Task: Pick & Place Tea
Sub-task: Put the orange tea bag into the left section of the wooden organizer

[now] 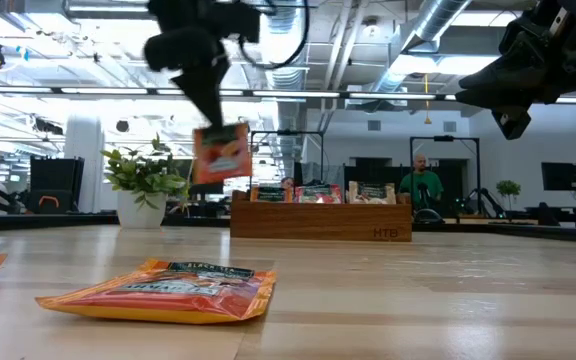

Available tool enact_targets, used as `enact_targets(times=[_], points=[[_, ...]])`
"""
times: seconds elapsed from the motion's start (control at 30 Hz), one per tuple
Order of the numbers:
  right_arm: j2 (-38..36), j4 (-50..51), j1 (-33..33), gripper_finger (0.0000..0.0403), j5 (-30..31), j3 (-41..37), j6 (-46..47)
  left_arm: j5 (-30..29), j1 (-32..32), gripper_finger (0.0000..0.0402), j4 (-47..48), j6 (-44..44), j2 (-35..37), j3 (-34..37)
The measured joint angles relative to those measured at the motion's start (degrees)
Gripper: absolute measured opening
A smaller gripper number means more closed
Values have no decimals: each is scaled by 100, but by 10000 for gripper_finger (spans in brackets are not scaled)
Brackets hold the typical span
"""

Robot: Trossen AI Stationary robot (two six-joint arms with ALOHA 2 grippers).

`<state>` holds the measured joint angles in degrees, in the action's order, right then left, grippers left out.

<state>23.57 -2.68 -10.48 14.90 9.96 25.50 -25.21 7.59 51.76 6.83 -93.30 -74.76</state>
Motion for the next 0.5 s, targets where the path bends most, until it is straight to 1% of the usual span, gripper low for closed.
enact_targets(times=[0.17,0.4,0.5], points=[[1,1,0,86,0,0,0,-247,-353,0,-19,-856,9,-446],[0,2,0,86,0,0,0,-334,-965,0,-427,-1905,-33,-479],[0,2,0,86,0,-1,0,-294,-1122,0,-666,-2164,-98,-479]])
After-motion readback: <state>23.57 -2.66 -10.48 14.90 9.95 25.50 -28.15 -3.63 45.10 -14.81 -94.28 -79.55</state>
